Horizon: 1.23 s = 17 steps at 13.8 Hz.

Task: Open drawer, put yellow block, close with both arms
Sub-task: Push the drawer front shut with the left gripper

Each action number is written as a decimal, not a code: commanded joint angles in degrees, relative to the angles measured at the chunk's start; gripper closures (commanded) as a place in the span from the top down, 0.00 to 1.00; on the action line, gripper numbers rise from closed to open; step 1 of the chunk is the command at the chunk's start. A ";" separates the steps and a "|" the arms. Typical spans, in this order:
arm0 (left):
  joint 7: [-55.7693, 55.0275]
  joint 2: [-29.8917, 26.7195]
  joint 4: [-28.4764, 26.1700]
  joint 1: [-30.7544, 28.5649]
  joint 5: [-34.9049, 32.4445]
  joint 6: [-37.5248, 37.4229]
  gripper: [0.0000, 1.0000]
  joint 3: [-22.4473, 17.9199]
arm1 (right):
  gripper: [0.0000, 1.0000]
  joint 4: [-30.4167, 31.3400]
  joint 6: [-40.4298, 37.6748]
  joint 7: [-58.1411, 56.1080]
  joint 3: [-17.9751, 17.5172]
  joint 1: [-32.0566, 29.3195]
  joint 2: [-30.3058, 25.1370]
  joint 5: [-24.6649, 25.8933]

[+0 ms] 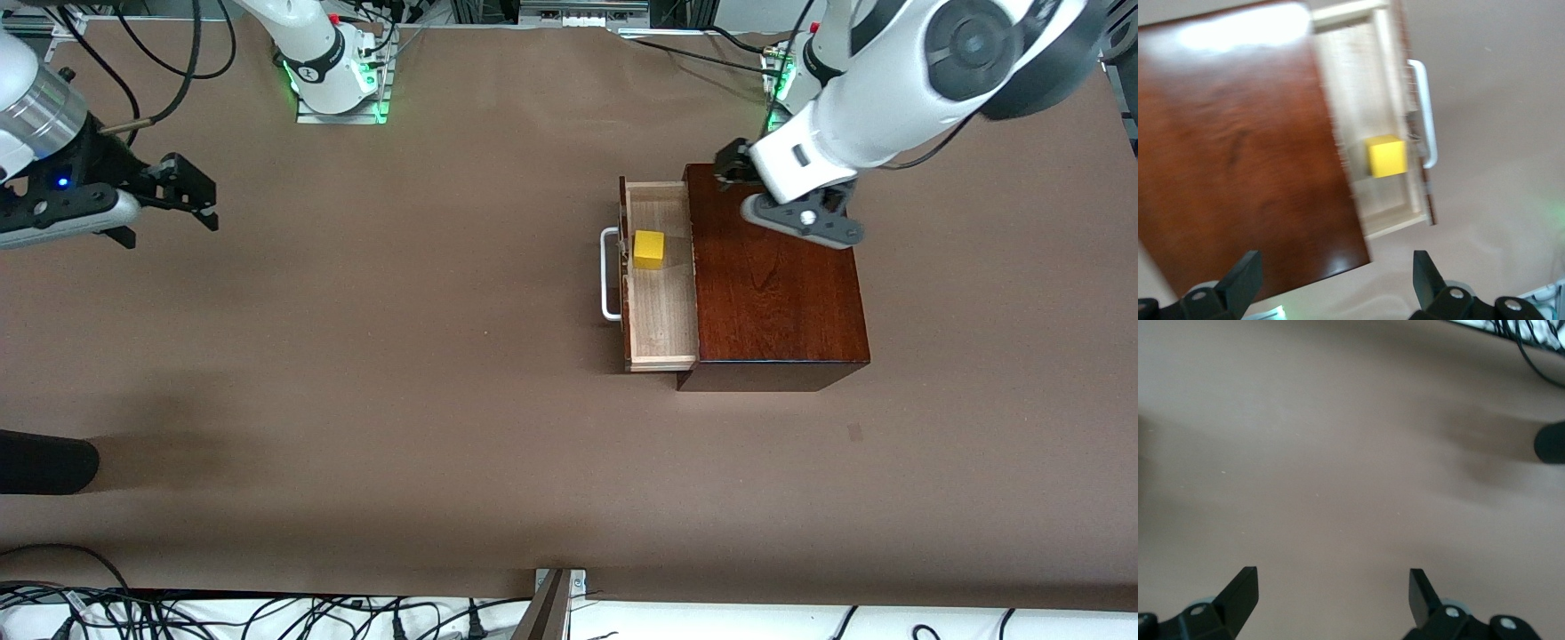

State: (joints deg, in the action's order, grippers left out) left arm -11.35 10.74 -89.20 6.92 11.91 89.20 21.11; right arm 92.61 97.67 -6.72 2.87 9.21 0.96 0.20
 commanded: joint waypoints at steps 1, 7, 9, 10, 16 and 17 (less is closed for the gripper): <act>1.24 11.29 11.39 5.28 0.57 0.87 1.00 1.48 | 1.00 1.52 1.90 2.23 0.12 -0.16 -0.09 -0.29; 22.75 20.80 12.29 15.83 -6.00 19.67 1.00 1.39 | 1.00 0.38 2.17 2.24 0.65 -0.42 1.31 0.86; 28.72 25.01 12.29 19.43 -12.58 24.41 1.00 1.48 | 1.00 -1.03 1.91 1.63 0.56 -0.33 2.46 0.77; 31.53 26.95 12.29 21.10 -15.14 27.05 1.00 1.48 | 1.00 -1.03 1.56 1.97 0.56 0.02 2.81 0.68; 50.25 29.87 7.99 22.35 -22.81 28.05 1.00 1.04 | 1.00 -1.03 -1.43 3.21 0.38 0.11 3.34 1.56; 52.98 29.87 7.64 21.65 -22.81 27.26 1.00 0.95 | 1.00 -1.03 -1.34 3.12 0.38 0.02 3.26 1.47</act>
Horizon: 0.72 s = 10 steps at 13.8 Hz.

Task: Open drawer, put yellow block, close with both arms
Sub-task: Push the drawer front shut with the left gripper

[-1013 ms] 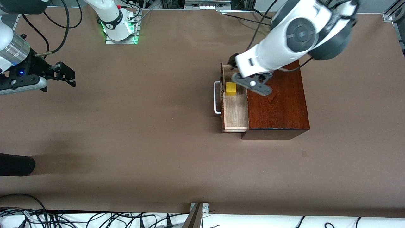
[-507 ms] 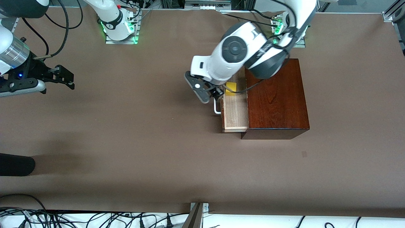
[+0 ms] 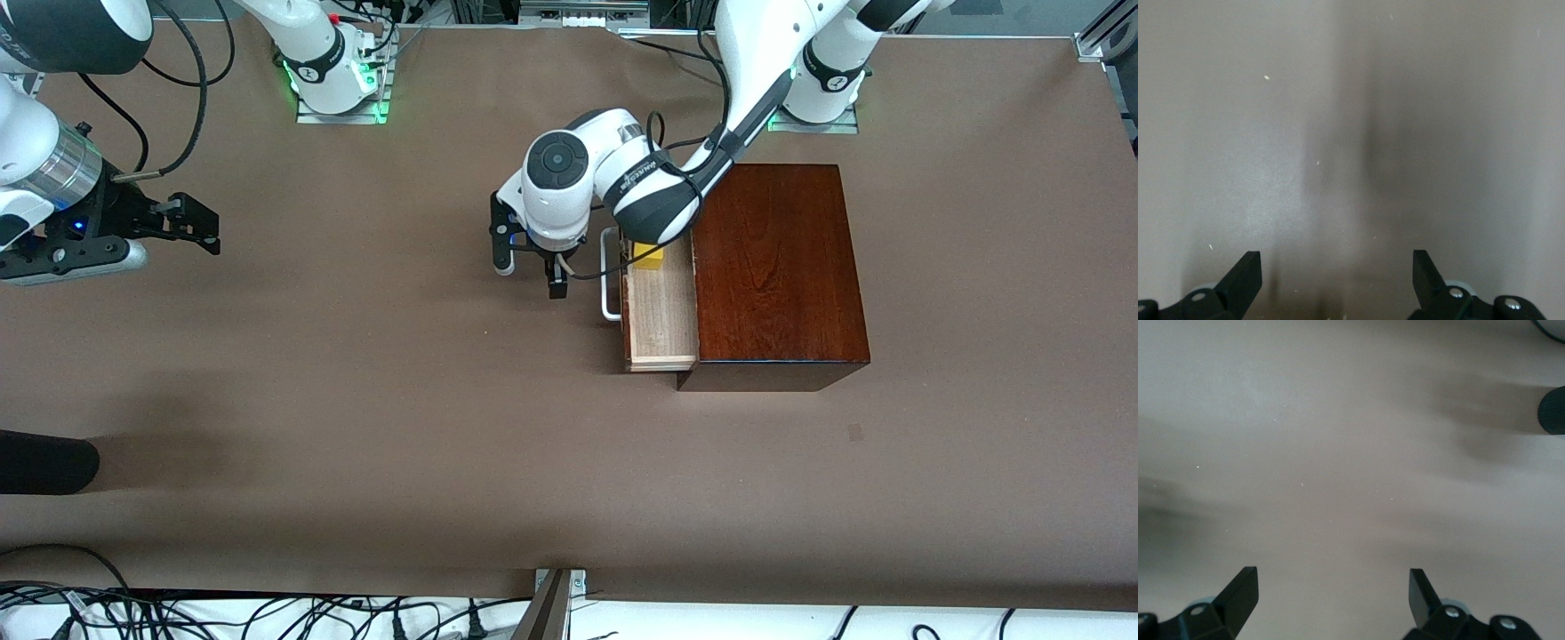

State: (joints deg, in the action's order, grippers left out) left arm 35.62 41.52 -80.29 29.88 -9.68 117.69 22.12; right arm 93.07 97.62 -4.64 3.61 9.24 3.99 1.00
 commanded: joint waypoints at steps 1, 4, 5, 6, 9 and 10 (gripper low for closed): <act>7.00 -1.00 -1.79 -1.83 -1.30 -2.28 1.00 -0.06 | 1.00 -1.49 -1.03 1.13 -0.36 -0.01 0.32 0.41; 6.48 -1.70 -1.71 -2.37 -2.96 -8.07 1.00 -0.59 | 1.00 -2.36 -0.67 1.04 -0.36 -0.01 0.23 0.41; 6.56 -1.79 -1.71 -2.45 -3.84 -9.57 1.00 -0.76 | 1.00 -2.37 -1.02 1.13 -0.36 -0.01 0.23 0.15; 6.57 -1.88 -1.71 -2.89 -4.90 -10.89 1.00 -0.77 | 1.00 -2.37 -1.20 1.13 -0.27 -0.10 0.32 0.15; 6.48 -1.96 -1.54 -4.73 -5.70 -16.85 1.00 -0.68 | 1.00 -2.28 -1.46 1.04 -0.18 -0.28 0.41 0.06; 7.00 -1.96 -1.27 -5.70 -5.79 -19.23 1.00 -0.68 | 1.00 -2.28 -1.46 1.21 -0.27 -0.19 0.32 0.06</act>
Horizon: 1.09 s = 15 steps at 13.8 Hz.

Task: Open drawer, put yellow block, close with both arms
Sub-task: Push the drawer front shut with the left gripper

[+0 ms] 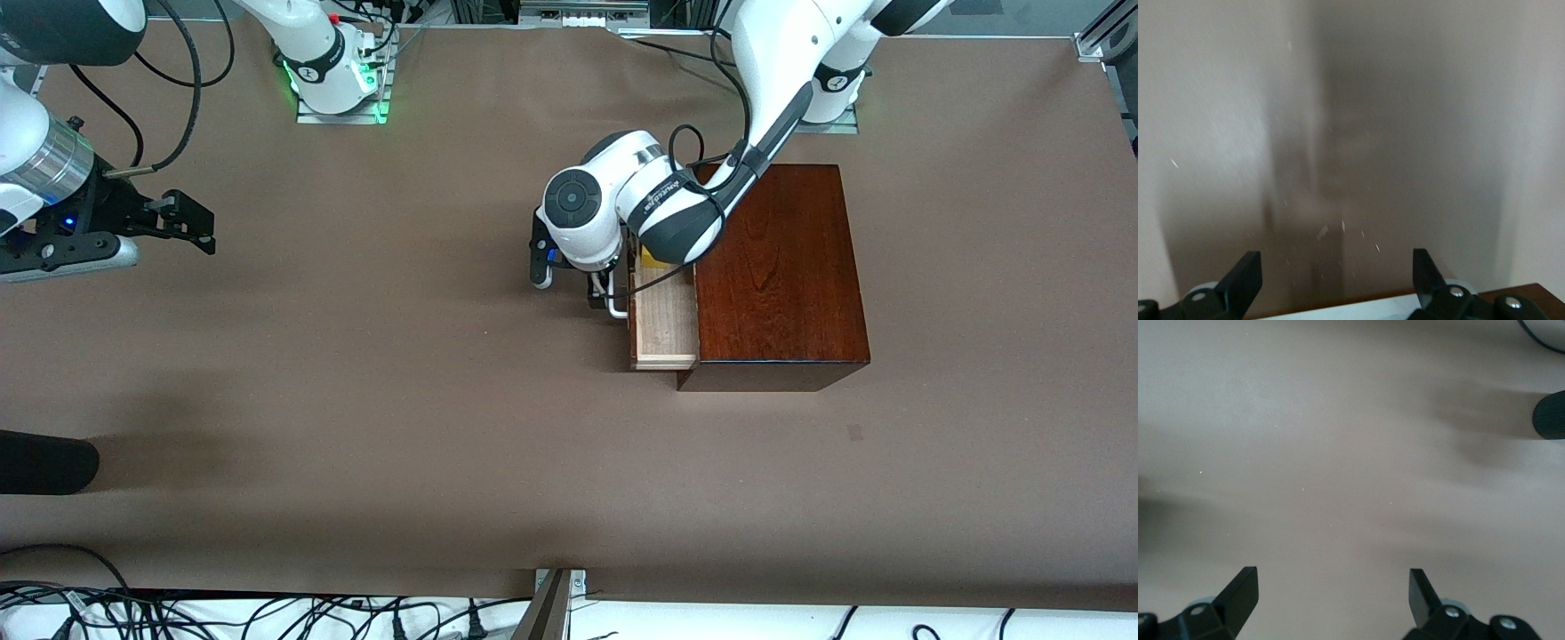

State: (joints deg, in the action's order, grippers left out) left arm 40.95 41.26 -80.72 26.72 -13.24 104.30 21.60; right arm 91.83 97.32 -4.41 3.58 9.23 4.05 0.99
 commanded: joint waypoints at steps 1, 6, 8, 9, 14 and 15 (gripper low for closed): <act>1.85 -1.80 -0.84 -3.68 -2.23 -7.43 1.00 -0.07 | 1.00 -1.04 -1.16 0.98 -0.33 -0.09 0.17 0.07; 2.65 -1.71 -0.84 -5.18 -2.23 -8.76 1.00 -0.06 | 1.00 -1.04 -1.34 1.33 -0.68 0.00 -0.01 -0.11; 2.56 -1.80 -0.84 -5.36 -2.23 -8.76 1.00 -0.06 | 1.00 -1.04 -1.43 3.26 -0.86 0.00 -0.01 -0.72; 2.56 -1.89 -0.93 -5.45 -2.23 -9.02 1.00 -0.15 | 1.00 -1.04 -1.51 3.27 -0.86 0.09 -0.10 -0.72; 2.56 -2.24 -1.02 -5.80 -2.23 -9.73 1.00 -0.24 | 1.00 -1.04 -1.69 3.27 -0.86 0.09 -0.01 -0.90; 2.56 -2.24 -0.93 -5.80 -2.23 -9.73 1.00 -0.24 | 1.00 -1.12 -1.69 3.27 -0.86 0.09 -0.01 -0.90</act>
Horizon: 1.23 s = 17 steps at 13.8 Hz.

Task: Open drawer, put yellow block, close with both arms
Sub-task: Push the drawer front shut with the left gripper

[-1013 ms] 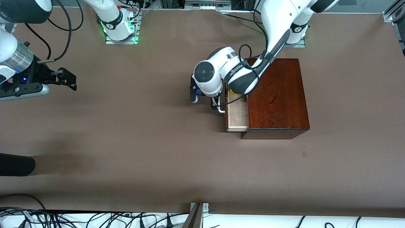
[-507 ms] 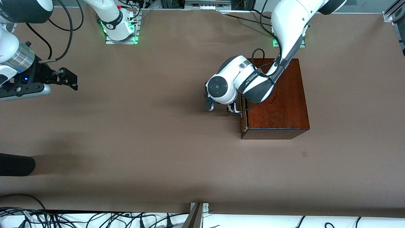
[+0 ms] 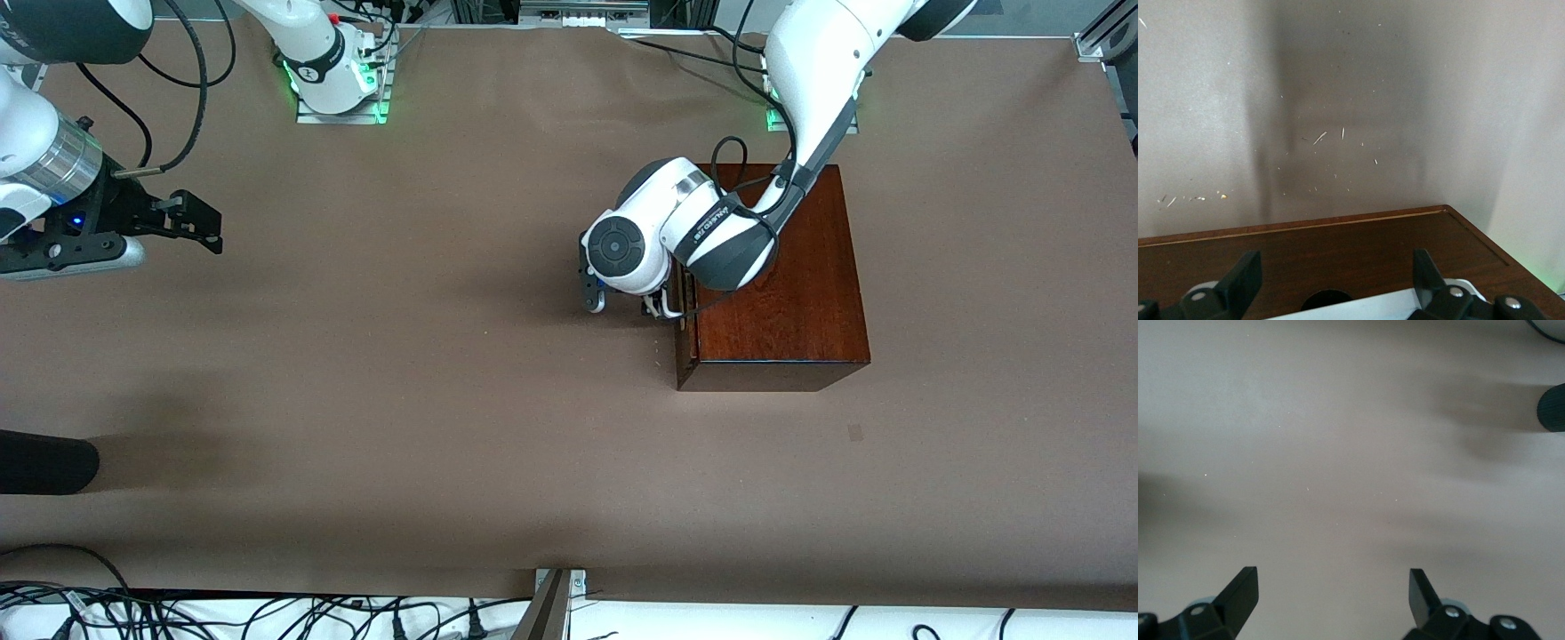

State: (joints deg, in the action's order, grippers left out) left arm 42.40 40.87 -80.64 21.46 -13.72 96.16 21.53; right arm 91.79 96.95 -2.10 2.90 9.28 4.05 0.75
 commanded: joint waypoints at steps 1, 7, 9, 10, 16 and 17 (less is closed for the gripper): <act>1.02 -2.02 -0.93 -0.54 -1.75 -1.59 1.00 -0.17 | 1.00 -1.09 -1.32 0.95 -0.18 0.03 0.00 -0.67; 0.93 -2.55 -1.02 -1.07 -1.75 -3.35 1.00 -0.08 | 1.00 -1.17 -1.32 0.95 -0.18 0.03 -0.09 -1.72; 0.58 -2.64 -0.49 -1.07 -0.79 -3.17 1.00 0.18 | 1.00 -1.17 -1.32 0.95 -0.18 0.03 0.00 -1.72; 0.05 -2.72 -0.23 -0.98 -0.52 -2.99 1.00 0.44 | 1.00 -1.17 -1.32 0.95 -0.18 0.03 -0.09 -1.72; -9.34 -7.72 7.24 -1.59 5.37 -3.52 1.00 0.36 | 1.00 -1.17 -1.24 1.04 -0.18 0.03 -0.09 -1.81; -10.84 -9.65 7.33 -2.90 5.11 -3.87 1.00 0.27 | 1.00 -1.17 -1.32 1.04 -0.18 0.03 0.00 -1.81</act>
State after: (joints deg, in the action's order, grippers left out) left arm 34.43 35.44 -73.91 20.38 -9.66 94.13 21.87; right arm 91.48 96.83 -1.97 2.84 9.29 4.04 0.06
